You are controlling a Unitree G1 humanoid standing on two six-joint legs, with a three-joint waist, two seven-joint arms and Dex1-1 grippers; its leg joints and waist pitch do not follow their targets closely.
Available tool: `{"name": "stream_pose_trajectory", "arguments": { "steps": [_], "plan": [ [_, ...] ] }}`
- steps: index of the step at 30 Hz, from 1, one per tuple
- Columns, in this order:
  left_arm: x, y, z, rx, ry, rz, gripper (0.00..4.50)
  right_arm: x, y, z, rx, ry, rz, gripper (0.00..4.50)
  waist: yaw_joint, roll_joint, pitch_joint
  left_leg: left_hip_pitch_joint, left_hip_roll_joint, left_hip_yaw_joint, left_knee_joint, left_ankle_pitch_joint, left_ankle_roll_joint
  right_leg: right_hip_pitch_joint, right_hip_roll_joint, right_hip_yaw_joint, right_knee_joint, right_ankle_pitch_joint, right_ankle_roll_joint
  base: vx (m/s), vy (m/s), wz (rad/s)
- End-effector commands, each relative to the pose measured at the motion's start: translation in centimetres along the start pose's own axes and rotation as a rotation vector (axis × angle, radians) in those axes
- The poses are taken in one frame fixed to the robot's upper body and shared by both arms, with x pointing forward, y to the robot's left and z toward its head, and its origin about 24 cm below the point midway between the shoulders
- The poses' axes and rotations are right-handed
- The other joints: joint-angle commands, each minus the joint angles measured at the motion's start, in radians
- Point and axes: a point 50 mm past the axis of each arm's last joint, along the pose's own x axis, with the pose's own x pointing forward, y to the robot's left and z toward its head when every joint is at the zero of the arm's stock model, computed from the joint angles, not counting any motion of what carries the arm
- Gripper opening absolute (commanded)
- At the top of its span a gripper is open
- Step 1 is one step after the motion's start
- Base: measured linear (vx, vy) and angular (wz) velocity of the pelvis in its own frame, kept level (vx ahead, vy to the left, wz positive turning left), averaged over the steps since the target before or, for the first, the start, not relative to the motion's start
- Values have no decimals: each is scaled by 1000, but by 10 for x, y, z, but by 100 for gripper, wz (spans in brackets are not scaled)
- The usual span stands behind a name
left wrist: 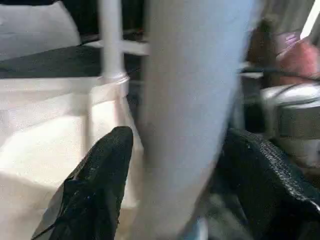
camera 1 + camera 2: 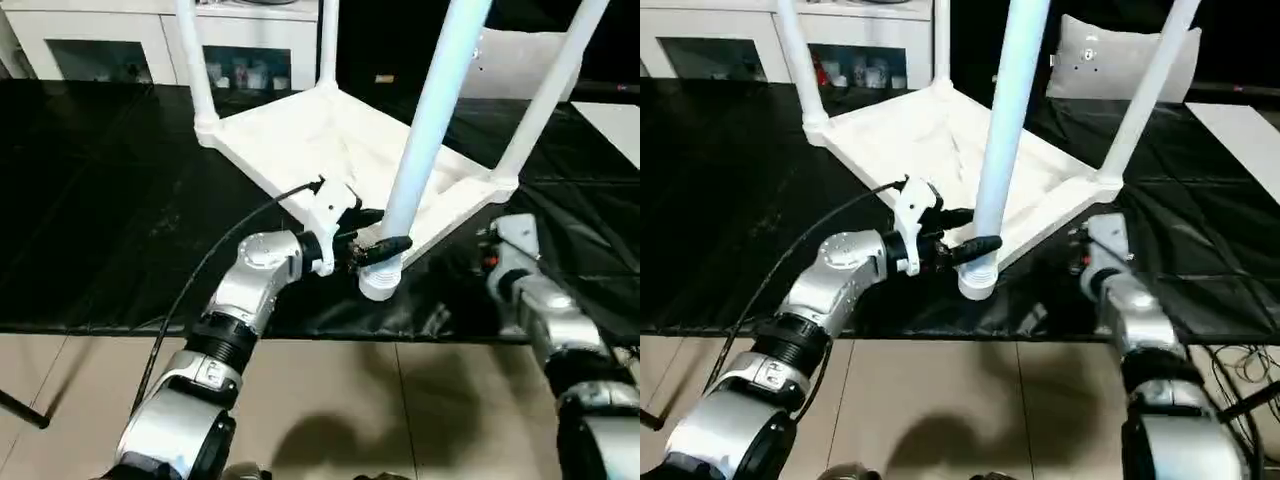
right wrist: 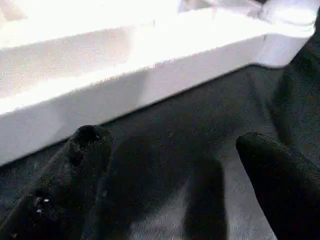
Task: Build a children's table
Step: Rotate table base
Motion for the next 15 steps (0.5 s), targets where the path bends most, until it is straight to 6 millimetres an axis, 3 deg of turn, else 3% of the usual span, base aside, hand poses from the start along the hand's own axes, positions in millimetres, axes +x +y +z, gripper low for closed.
{"name": "stream_pose_trajectory", "arguments": {
  "steps": [1, 7, 12, 15],
  "plan": [
    [18, -23, 6, -33, -36, -153, 320, 4, 1, 4, 6, -7, 1, 450, 3, -13, -80, 7, 74, -23, -59, -98, 91, 67, -118, 71, -76, -211, -190, 0, 0, 0],
    [39, -41, 1, -49, -5, -221, 320, 11, 18, 2, -12, 21, 60, 450, 8, -13, -85, 2, 78, -24, -54, -38, 136, 69, -116, 71, -59, -87, -226, 0, 0, 0],
    [39, -49, 8, -89, -46, -288, 320, 16, 37, 6, -6, -4, 150, 450, 1, -13, -83, -1, 78, -21, -53, -63, 135, 72, -119, 68, -61, -123, -227, 0, 0, 0],
    [38, -48, 10, -75, -50, -277, 320, 18, 49, 7, -13, -14, 202, 450, -2, -15, -80, -4, 75, -18, -53, -75, 130, 70, -115, 66, -72, -187, -203, 0, 0, 0]
  ]
}}
